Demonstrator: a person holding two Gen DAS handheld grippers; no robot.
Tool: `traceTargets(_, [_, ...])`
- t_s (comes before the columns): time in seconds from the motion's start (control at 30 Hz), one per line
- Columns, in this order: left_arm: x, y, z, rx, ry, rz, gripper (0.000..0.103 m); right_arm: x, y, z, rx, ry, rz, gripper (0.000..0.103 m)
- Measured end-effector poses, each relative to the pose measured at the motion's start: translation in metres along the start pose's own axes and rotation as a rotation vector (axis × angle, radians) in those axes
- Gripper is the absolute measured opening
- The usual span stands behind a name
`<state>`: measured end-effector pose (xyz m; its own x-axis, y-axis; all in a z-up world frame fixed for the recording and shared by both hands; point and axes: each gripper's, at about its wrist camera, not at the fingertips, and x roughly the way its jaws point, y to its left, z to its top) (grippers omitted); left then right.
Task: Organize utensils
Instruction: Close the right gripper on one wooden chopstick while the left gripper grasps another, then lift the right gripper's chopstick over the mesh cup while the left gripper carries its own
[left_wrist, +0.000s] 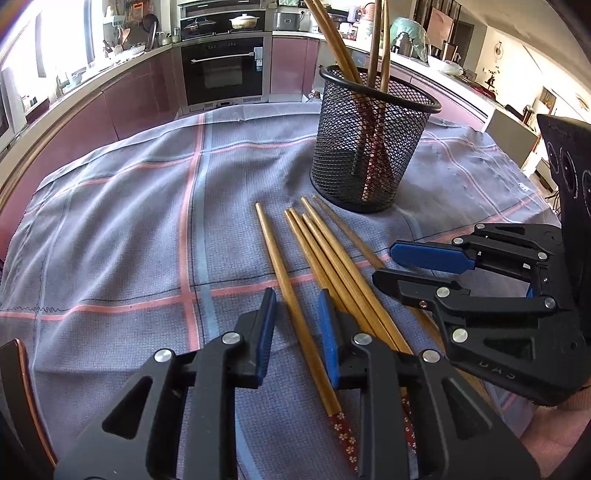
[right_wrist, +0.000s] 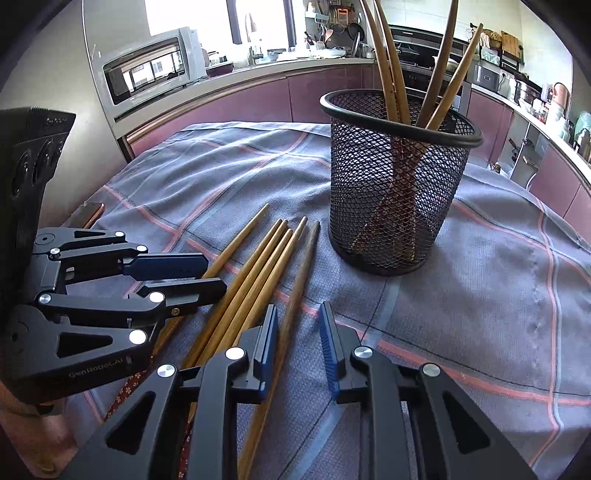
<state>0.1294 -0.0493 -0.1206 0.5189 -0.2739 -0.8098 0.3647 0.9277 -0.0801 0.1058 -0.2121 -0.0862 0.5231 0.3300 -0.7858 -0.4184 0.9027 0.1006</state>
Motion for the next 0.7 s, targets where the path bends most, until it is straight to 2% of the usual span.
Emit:
traceTargets(0.1, [0.0,0.0,0.0,-0.012,-0.003,0.007,0.023,0.0,-0.003,0.001,0.017,0.0,0.011,0.01])
traceTargets(0.17, [0.0,0.002,0.0,-0.026,-0.002,0.01,0.019,-0.001,-0.007,0.0,0.037,0.001,0.033,0.007])
traceTargets(0.37, [-0.002,0.008,-0.001,-0.061,-0.002,-0.001,0.012,-0.003,-0.012,-0.002,0.064,0.001,0.06,0.007])
traceTargets(0.7, [-0.004,0.005,-0.003,-0.068,-0.004,-0.008,0.008,-0.016,-0.018,-0.005,0.091,-0.019,0.109,0.006])
